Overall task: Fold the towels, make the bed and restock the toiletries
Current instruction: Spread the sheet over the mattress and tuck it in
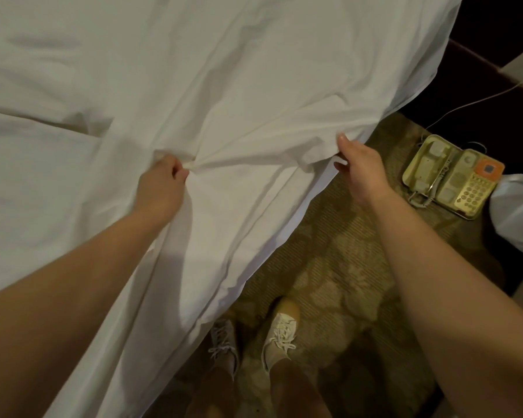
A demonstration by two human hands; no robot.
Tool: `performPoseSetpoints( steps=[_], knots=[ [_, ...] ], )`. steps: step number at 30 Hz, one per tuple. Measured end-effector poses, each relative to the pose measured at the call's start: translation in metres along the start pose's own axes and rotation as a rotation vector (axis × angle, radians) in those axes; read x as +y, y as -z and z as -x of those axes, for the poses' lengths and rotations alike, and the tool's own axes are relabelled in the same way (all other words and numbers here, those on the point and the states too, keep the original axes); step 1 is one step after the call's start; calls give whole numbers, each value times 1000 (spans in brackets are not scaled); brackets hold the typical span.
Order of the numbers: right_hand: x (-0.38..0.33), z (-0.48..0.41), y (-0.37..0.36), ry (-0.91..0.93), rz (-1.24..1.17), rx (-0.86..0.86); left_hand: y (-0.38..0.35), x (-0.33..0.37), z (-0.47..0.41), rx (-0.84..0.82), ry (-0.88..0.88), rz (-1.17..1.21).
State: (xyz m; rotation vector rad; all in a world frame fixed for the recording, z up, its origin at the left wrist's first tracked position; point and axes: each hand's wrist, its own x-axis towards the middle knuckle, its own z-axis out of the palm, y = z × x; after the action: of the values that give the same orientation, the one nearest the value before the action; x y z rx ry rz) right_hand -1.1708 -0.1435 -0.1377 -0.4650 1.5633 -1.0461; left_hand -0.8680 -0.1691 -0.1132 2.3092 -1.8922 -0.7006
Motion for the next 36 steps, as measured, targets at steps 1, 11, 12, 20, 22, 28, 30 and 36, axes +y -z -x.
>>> performPoseSetpoints(
  steps=[1,11,12,20,22,28,30,36],
  knots=[
    [-3,0,-2,11,-10,0,-1,1,0,-3,-8,-20],
    [-19,1,-38,37,47,81,-43,52,72,-60,-609,-106],
    [-17,1,-41,55,148,122,-49,51,71,-88,-560,-124],
    [-16,4,-60,10,554,162,-59,42,65,-90,-566,-363],
    [-16,10,-65,-15,622,142,-61,44,66,-111,-565,-399],
    [0,32,-77,-140,127,142,-52,36,61,-110,-567,-138],
    [14,43,-77,-70,-96,234,-44,29,53,-147,-516,-24],
    [38,65,-77,-33,-665,274,-11,29,38,-387,-299,333]
  ],
)
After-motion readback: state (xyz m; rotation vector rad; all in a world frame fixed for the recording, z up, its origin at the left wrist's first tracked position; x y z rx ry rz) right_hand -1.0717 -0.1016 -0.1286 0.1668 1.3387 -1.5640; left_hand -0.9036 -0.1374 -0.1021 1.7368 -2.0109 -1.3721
